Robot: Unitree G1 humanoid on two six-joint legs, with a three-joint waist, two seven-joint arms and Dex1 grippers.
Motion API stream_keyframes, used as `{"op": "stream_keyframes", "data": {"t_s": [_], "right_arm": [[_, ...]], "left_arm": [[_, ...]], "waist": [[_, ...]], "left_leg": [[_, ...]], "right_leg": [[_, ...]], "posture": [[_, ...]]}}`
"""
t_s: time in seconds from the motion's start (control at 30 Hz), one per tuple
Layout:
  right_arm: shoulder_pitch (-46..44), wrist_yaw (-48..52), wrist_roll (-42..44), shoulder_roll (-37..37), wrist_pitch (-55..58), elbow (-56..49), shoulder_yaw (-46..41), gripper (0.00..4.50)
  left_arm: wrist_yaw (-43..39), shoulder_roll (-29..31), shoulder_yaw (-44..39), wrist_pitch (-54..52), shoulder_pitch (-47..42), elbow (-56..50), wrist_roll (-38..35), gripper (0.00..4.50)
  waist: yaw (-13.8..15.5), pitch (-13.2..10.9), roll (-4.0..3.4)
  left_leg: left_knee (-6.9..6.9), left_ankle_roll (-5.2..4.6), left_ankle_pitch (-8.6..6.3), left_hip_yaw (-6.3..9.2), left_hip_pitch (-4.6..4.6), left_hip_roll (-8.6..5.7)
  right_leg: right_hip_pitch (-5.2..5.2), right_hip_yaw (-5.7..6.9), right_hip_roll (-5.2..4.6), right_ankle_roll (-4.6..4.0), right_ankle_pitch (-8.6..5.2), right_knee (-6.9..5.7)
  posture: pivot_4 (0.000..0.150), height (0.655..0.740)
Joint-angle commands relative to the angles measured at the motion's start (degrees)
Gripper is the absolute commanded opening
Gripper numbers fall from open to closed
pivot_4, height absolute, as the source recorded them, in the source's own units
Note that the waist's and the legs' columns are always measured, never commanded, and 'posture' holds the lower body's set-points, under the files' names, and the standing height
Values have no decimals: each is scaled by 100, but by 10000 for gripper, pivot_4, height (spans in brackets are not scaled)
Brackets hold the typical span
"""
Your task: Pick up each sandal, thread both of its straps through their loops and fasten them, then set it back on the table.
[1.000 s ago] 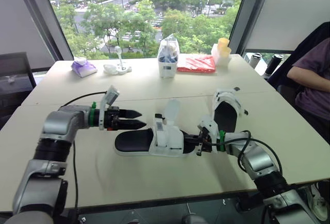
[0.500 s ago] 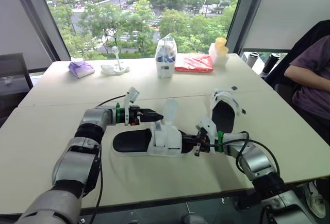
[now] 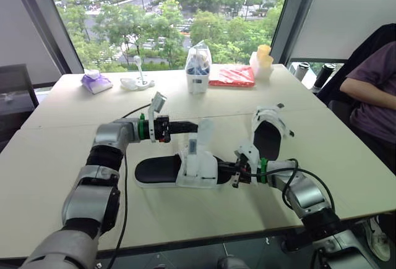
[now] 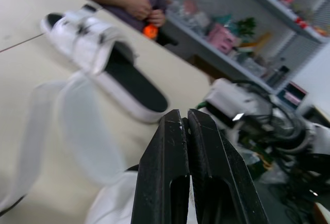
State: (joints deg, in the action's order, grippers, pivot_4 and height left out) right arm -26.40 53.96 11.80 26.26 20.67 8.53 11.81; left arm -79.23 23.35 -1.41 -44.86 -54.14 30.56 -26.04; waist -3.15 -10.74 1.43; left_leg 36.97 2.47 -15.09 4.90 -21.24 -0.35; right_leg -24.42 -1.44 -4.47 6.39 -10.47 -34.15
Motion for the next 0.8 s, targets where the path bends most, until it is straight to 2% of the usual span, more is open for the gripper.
{"op": "stream_keyframes", "data": {"t_s": [0.03, 0.17, 0.37, 0.8], "right_arm": [[109, 24, -170, -27, 80, 216, 193, 0], [94, 71, -177, -33, 58, 263, 203, 0], [66, 114, -207, -51, 23, 337, 223, 0], [199, 47, -228, -74, 5, 224, 243, 0]], "left_arm": [[154, 158, -138, -644, 378, -1180, -530, 218], [545, 198, -237, -662, 473, -1318, -589, 218], [818, 130, -298, 21, -49, -234, -373, 218], [534, -18, -18, 1399, -956, 2259, 467, 218]], "waist": [[-10, 0, 0], [5, 0, 1], [3, 0, 1], [-17, 0, 1]], "left_leg": [[0, 0, 0, 0, 1, 0], [8, 0, 0, 1, 0, 0], [7, 0, 0, 1, 7, 0], [6, 0, 0, 0, 5, 0]], "right_leg": [[0, 0, 0, -1, -1, -2], [1, 0, 1, -18, -5, -4], [8, 0, 2, -19, -6, -2], [8, 1, 2, -18, -5, 2]], "posture": [[1500, 7400], [1500, 7400], [1500, 7400], [1500, 7400]]}}
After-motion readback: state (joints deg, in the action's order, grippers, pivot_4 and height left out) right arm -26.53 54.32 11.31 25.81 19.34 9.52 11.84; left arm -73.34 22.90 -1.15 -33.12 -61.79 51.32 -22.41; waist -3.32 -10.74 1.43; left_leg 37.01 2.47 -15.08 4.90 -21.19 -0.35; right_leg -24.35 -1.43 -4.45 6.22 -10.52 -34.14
